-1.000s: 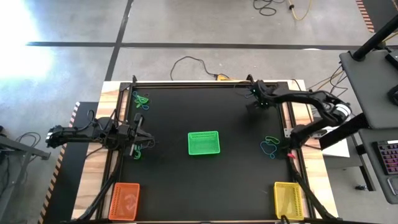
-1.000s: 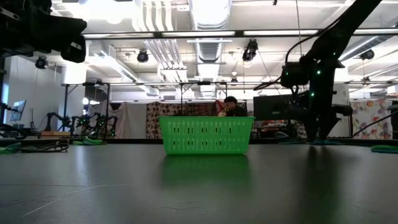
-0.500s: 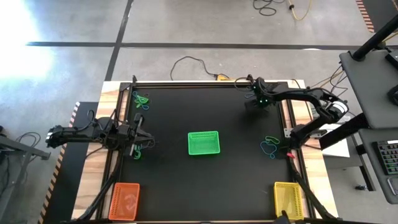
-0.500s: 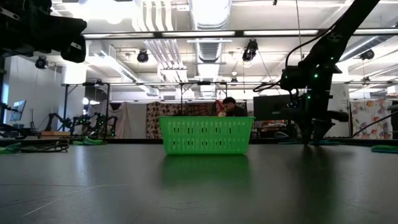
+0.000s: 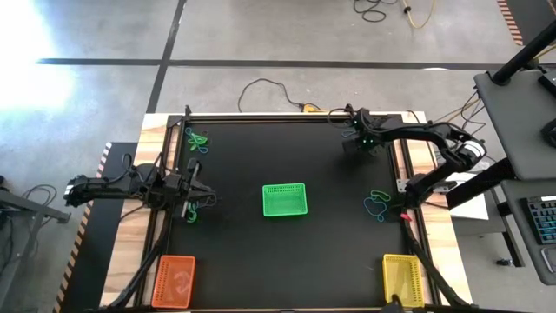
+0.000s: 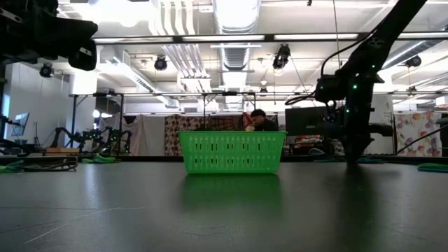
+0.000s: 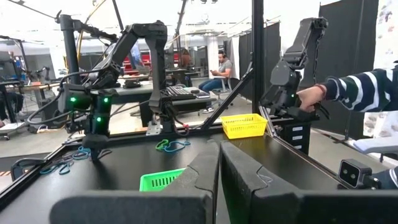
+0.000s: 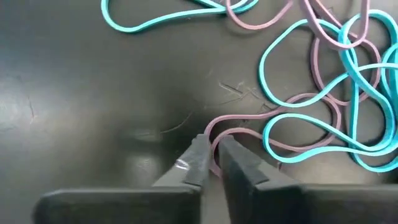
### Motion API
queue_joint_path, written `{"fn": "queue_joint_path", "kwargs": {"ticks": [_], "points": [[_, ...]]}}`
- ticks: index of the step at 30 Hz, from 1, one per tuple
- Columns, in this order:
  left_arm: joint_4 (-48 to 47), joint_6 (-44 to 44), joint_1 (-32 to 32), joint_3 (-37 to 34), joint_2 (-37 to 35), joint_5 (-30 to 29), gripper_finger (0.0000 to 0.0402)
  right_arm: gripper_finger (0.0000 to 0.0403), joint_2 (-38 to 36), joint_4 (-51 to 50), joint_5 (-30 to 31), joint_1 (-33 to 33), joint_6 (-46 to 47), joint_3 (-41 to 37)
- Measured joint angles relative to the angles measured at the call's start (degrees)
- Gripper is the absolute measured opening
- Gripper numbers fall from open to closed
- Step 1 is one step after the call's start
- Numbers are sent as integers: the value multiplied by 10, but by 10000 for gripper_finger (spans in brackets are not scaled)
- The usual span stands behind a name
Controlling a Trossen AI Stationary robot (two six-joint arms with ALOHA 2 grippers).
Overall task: Sort rubber bands into baskets
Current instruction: Put the violet rubber band into the green basket
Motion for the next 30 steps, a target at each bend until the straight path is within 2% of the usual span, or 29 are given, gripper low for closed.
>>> {"fn": "queue_joint_path", "kwargs": {"ticks": [6, 12, 21, 25, 30], "points": [[0, 0, 0, 0, 0, 0, 0, 12, 2, -8, 7, 12, -7, 0], [0, 0, 0, 0, 0, 0, 0, 12, -24, -13, -1, 62, 3, -2], [0, 0, 0, 0, 0, 0, 0, 12, -60, 21, -10, 197, 26, -2], [0, 0, 0, 0, 0, 0, 0, 12, -55, 67, -18, 267, 17, -1], [0, 0, 0, 0, 0, 0, 0, 12, -35, 85, -31, 319, -16, -1]]}}
